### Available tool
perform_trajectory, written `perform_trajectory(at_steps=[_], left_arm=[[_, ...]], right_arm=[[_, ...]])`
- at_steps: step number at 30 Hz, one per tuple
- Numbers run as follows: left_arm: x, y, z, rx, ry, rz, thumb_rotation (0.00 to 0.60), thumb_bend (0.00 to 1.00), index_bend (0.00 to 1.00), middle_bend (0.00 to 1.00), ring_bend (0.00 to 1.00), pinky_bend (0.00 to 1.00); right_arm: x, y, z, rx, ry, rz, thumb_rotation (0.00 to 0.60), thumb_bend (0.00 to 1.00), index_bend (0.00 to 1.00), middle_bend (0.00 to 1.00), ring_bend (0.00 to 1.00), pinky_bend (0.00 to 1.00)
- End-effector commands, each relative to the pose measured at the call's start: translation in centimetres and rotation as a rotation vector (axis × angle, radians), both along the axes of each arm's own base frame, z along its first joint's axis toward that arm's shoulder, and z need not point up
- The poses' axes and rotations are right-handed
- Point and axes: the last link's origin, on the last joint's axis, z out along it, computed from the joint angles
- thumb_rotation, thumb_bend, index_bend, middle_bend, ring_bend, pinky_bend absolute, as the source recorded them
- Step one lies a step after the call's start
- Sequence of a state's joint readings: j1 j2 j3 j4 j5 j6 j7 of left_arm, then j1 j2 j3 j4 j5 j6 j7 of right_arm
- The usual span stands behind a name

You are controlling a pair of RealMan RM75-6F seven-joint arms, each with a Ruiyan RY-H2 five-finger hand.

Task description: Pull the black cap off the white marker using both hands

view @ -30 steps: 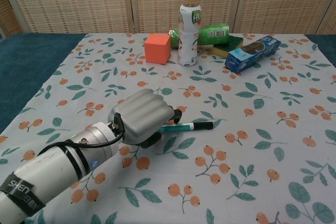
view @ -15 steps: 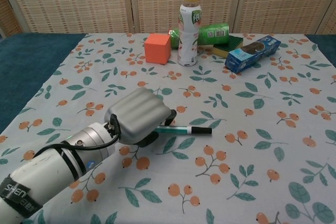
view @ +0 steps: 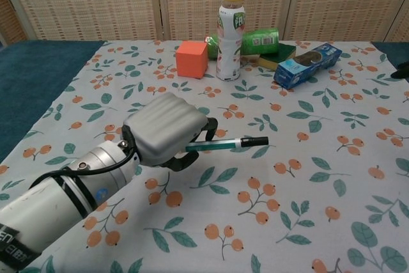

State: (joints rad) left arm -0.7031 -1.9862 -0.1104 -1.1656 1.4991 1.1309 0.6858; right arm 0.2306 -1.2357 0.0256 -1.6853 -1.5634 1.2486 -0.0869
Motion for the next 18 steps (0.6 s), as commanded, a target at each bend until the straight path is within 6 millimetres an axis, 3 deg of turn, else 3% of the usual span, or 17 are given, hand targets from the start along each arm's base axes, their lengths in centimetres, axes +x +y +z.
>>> perform_trajectory(at_steps=[1, 10, 18], left_arm=[[0.3, -0.3, 0.3, 0.006, 0.009, -0.006, 0.600, 0.44, 0.58, 0.70, 0.77, 0.91], [1.3, -1.2, 0.3, 0.006, 0.014, -0.015, 0.600, 0.44, 0.57, 0.70, 0.77, 0.91], [1.9, -1.6, 0.3, 0.013, 0.011, -0.018, 0.600, 0.44, 0.57, 0.70, 0.77, 0.90]], right_arm=[[2.9, -1.8, -2.0, 0.051, -0.042, 0.051, 0.600, 0.10, 0.25, 0.00, 0.00, 0.06], [6.3, -3.4, -5.2, 0.101, -0.095, 0.064, 0.600, 0.12, 0.36, 0.00, 0.00, 0.07], [7.1, -4.2, -7.1, 0.131, -0.117, 0.059, 0.600, 0.14, 0.37, 0.00, 0.00, 0.06]])
